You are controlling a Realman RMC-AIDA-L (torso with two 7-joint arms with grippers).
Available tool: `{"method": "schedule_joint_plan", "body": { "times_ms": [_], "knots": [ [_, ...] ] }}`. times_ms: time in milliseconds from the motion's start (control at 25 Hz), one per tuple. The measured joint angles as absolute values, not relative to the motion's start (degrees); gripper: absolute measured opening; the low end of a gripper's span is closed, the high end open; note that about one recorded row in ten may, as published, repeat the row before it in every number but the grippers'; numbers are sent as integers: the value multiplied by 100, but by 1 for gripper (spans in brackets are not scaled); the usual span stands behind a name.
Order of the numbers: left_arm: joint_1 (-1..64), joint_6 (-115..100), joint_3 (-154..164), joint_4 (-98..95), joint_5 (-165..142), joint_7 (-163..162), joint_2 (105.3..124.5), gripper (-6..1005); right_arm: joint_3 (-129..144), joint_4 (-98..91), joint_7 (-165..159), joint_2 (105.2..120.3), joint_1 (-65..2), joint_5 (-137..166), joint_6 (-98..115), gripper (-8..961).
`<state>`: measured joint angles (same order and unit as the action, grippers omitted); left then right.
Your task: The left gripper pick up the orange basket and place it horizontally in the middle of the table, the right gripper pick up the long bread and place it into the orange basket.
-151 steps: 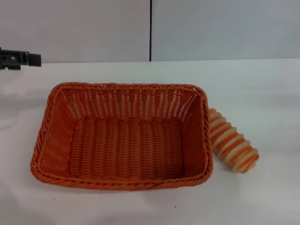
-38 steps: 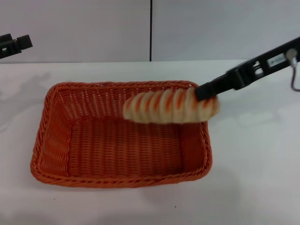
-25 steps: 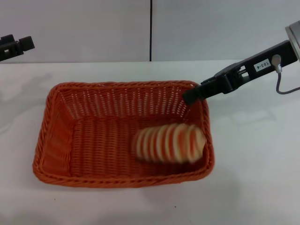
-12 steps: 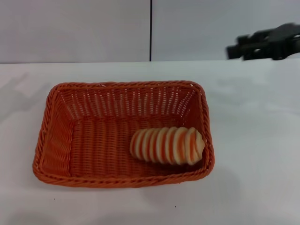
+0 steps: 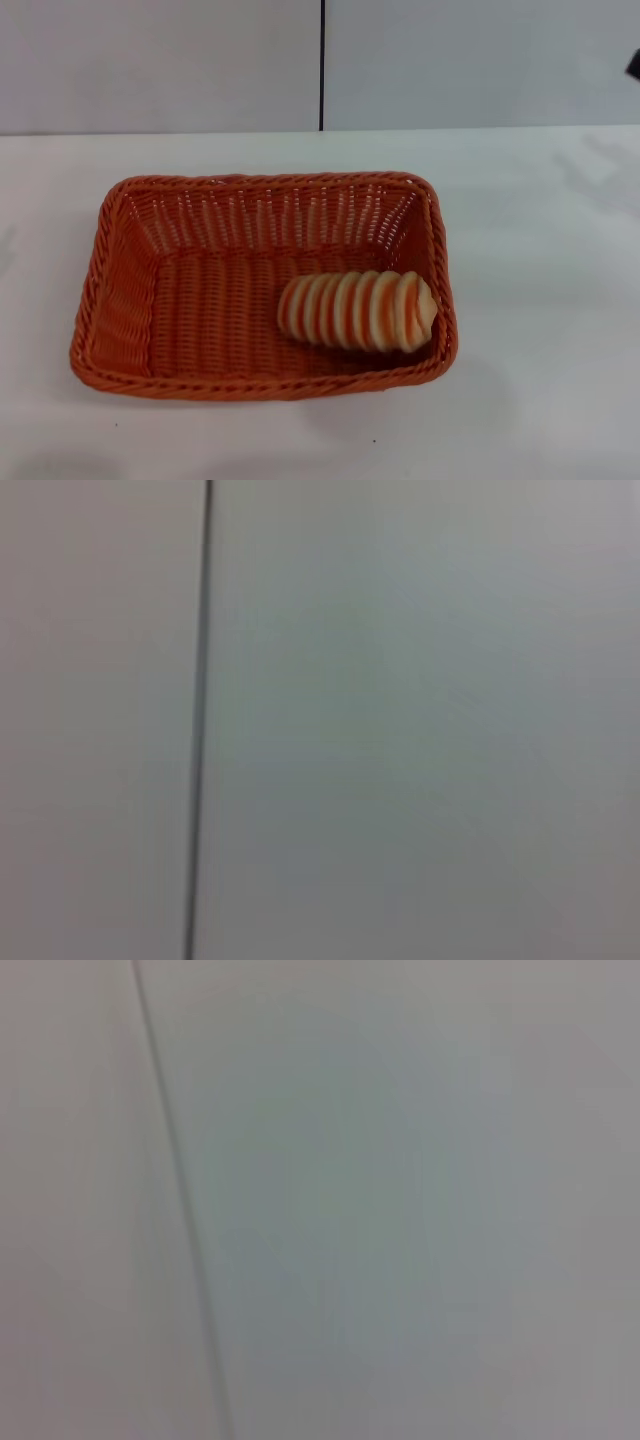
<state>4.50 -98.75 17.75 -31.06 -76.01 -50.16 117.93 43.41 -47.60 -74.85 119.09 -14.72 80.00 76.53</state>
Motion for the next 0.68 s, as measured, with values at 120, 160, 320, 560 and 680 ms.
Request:
{"method": "schedule_joint_plan", "body": {
  "times_ms": [120, 160, 320, 560, 680],
  "knots": [
    [394, -10137, 1348, -1999, -7580, -3884, 11806, 840, 4344, -3744, -5958, 11916, -1422, 6863, 7741, 588],
    [383, -10154, 1328, -1864, -7579, -3748, 11809, 840, 4351, -3331, -5372, 11918, -1435, 6415, 7846, 588],
    [374, -10198, 1307, -1097, -7575, -2992, 11823, 840, 4298, -1697, -3469, 11913, -1685, 4933, 8281, 588],
    [315, -10170, 1329, -479, -7609, -2217, 11823, 840, 4274, -655, -2319, 11905, -2067, 4300, 8382, 588],
    [233, -10192, 1277, -401, -7593, -2185, 11825, 840, 4273, -580, -2292, 11917, -2113, 4287, 8417, 588]
  ]
}}
